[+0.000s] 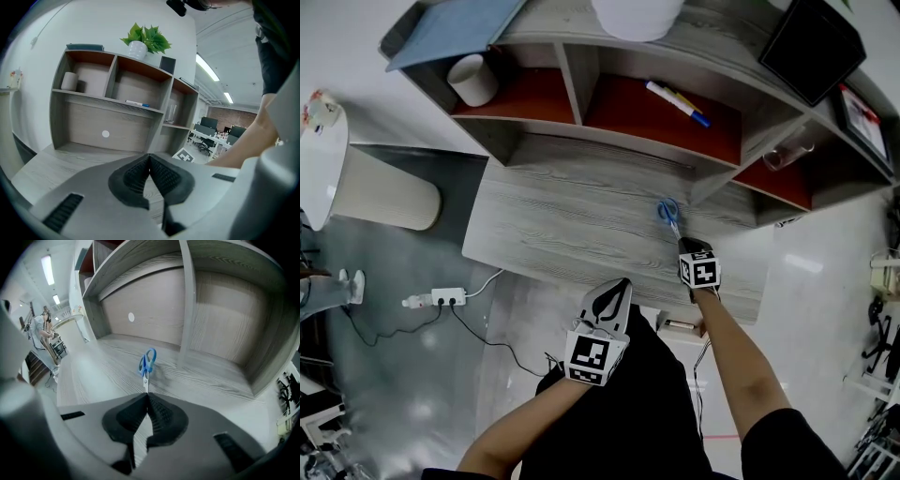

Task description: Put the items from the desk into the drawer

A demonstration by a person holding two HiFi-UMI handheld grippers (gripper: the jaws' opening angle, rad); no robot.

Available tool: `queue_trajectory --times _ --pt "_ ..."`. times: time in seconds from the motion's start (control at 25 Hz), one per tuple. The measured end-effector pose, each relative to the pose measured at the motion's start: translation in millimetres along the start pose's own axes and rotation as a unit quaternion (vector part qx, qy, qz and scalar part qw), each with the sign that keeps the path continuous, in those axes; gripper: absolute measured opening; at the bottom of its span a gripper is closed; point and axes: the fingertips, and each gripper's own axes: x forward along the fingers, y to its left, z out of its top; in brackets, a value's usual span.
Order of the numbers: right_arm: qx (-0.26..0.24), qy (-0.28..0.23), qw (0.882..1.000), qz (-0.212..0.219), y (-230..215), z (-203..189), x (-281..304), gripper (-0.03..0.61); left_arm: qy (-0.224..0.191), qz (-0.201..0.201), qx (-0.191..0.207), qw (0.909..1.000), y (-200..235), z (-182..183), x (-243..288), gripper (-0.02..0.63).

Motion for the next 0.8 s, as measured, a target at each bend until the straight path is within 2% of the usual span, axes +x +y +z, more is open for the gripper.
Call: queue_trajectory --times 0.8 --pt "0.05 -0.057 0.997 0.031 13 15 -19 0.017 -0.005 -0.003 -0.003 1.0 -3 5 5 0.005"
